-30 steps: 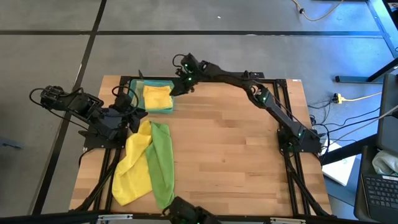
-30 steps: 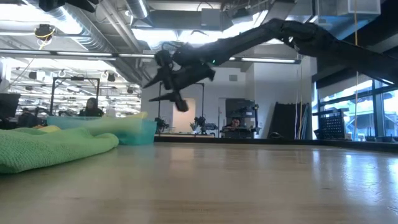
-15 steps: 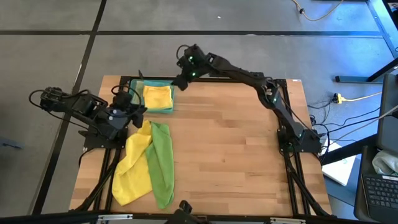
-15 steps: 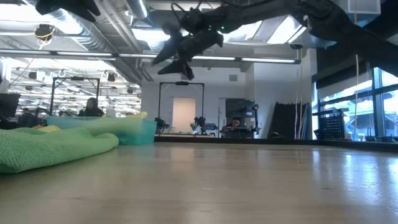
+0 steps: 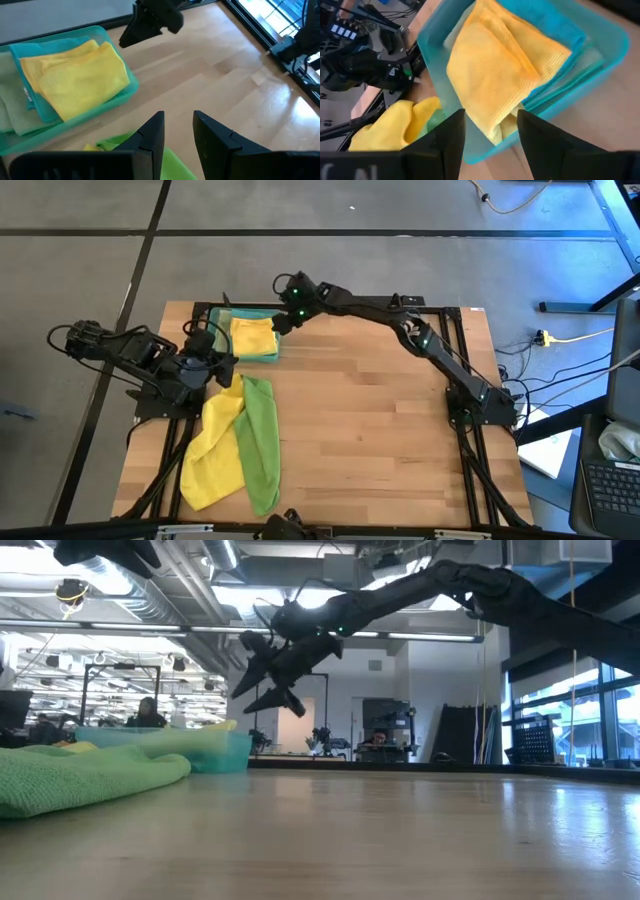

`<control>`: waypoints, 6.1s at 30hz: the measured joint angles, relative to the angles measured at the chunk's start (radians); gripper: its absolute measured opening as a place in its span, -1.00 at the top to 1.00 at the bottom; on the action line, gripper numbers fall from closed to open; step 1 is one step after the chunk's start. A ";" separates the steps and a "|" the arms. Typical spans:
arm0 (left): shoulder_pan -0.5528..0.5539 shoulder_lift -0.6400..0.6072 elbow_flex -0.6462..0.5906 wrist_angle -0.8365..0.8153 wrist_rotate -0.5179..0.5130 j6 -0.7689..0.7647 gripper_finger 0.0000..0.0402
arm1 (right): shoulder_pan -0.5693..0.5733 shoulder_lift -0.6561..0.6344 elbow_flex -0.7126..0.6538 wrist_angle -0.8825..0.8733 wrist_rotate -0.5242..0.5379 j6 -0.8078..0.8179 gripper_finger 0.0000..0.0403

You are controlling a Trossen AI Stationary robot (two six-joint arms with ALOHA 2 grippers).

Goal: Fold microfiber towels
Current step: Fold the green microfiber cloth

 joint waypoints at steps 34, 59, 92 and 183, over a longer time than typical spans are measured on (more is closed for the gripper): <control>-0.002 0.030 0.000 -0.077 0.159 0.080 0.53 | 0.018 -0.048 0.000 0.274 -0.165 -0.022 0.14; 0.002 0.146 -0.394 0.534 0.851 0.726 0.53 | 0.283 -0.500 -0.021 -0.983 0.142 -0.373 0.28; 0.005 1.003 -0.161 1.031 0.950 1.083 0.53 | 1.196 -0.542 -0.021 -1.019 0.760 0.887 0.28; 0.173 0.589 -0.019 0.573 0.715 0.956 0.75 | 0.795 -0.534 -0.735 -0.202 0.358 -0.272 0.28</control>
